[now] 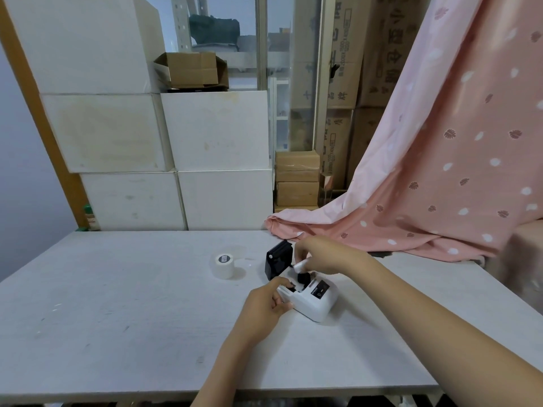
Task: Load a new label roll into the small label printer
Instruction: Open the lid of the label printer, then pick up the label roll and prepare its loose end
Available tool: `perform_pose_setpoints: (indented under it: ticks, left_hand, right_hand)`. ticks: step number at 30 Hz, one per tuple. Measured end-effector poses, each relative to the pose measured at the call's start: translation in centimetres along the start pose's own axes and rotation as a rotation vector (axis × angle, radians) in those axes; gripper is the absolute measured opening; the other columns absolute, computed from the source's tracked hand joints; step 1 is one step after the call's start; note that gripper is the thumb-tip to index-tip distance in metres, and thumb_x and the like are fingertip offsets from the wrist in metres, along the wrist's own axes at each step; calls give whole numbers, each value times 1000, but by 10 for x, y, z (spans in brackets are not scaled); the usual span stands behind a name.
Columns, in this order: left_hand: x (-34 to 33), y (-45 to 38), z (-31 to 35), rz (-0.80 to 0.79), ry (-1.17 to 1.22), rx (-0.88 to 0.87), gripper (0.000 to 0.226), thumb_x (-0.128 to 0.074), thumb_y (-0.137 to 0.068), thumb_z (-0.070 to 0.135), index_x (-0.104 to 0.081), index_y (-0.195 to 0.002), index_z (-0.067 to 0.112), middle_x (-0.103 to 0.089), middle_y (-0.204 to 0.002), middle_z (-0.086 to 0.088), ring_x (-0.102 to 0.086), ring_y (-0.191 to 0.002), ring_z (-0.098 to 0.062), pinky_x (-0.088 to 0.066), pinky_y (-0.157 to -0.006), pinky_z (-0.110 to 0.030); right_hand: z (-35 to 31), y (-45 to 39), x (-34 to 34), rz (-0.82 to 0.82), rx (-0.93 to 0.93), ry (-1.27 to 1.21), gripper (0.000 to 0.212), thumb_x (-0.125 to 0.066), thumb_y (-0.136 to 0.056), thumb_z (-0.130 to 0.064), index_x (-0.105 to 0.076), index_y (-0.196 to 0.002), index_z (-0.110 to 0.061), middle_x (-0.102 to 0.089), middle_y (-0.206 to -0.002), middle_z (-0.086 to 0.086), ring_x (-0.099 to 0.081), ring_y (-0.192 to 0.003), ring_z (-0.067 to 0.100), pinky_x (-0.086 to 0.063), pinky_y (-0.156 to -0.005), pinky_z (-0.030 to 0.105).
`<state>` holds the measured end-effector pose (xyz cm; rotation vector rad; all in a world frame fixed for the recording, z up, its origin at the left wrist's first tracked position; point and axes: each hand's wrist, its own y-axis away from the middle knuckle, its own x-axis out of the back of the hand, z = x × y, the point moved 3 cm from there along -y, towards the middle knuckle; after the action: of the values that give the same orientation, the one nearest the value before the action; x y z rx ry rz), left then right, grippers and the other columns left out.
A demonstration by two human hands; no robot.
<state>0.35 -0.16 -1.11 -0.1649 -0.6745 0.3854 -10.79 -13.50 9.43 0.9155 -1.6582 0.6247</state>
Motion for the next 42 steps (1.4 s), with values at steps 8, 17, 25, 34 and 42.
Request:
perform_pose_setpoints:
  ticks: [8, 17, 25, 34, 42]
  left_hand:
    - [0, -1, 1, 11, 26, 5, 36, -72, -87, 15, -58, -99, 46, -53, -65, 4, -47, -59, -3, -41, -62, -14]
    - [-2, -3, -4, 30, -2, -9, 34, -71, -88, 19, -61, -110, 43, -52, -64, 8, -49, -60, -3, -41, -61, -15]
    - [0, 1, -2, 44, -13, -12, 39, -71, -88, 19, -59, -114, 44, -51, -64, 10, -49, -60, -3, -44, -63, -19]
    - [22, 26, 4, 171, -81, 26, 23, -53, -98, 22, -58, -115, 35, -59, -74, 7, -58, -72, -9, -48, -68, -24]
    - [106, 7, -25, 421, -337, 121, 34, -66, -88, 17, -62, -121, 24, -62, -112, 2, -50, -112, -24, -44, -91, -36]
  right_hand:
    - [66, 29, -13, 242, -263, -222, 11, -80, -86, -18, -72, -92, -15, -74, -101, 7, -64, -87, 19, -46, -73, 29]
    - [93, 49, -48, 222, -353, -189, 12, -72, -89, -30, -66, -87, -20, -61, -87, -7, -57, -83, 17, -41, -66, 24]
    - [92, 48, -49, 165, -381, -121, 28, -72, -89, -30, -72, -110, -12, -65, -107, 1, -55, -92, 18, -46, -80, 28]
    - [35, 27, -3, 262, -259, -156, 40, -70, -95, -23, -64, -132, -10, -69, -126, 10, -65, -110, 25, -49, -90, 32]
    - [-70, -28, 24, 350, -73, -170, 29, -52, -97, -23, -67, -120, -14, -71, -122, 6, -65, -106, 27, -55, -88, 38]
